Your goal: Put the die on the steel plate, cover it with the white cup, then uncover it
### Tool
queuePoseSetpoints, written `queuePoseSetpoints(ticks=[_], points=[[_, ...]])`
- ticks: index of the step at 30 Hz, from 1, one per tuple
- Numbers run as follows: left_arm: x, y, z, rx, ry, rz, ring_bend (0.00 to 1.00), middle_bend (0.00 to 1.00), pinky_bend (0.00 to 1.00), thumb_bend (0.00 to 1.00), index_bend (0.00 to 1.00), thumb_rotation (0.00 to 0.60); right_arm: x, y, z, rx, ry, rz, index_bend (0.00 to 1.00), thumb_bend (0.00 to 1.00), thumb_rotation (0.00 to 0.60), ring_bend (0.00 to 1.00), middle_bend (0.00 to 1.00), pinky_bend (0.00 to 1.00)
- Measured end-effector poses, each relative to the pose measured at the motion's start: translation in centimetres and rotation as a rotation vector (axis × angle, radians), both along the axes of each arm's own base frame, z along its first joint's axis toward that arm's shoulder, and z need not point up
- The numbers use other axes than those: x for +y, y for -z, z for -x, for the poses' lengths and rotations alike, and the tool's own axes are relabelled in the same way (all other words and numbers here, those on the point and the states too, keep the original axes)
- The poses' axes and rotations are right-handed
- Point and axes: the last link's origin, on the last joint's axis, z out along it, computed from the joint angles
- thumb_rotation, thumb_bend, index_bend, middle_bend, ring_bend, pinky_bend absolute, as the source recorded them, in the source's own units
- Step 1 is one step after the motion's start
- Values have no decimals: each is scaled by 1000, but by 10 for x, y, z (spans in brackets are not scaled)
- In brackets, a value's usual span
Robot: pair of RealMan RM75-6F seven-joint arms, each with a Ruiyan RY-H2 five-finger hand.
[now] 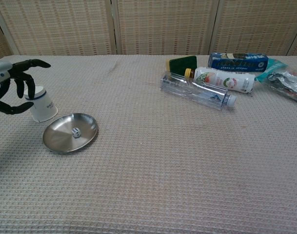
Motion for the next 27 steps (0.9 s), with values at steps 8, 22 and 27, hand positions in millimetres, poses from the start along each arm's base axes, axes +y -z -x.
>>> queuePoseSetpoints(ticks=[8, 22, 27], points=[[30, 4, 23, 25, -118, 79, 0, 1, 16, 358, 8, 600, 2, 2, -2, 6, -4, -2, 0, 187, 534, 0, 0, 0], [63, 15, 28, 31, -138, 101, 50, 129, 159, 353, 137, 600, 0, 1, 1, 10, 13, 6, 0, 187, 533, 0, 0, 0], [67, 22, 28, 13, -149, 92, 140, 208, 250, 353, 208, 600, -1, 3, 2, 12, 20, -4, 0, 187, 533, 0, 0, 0]])
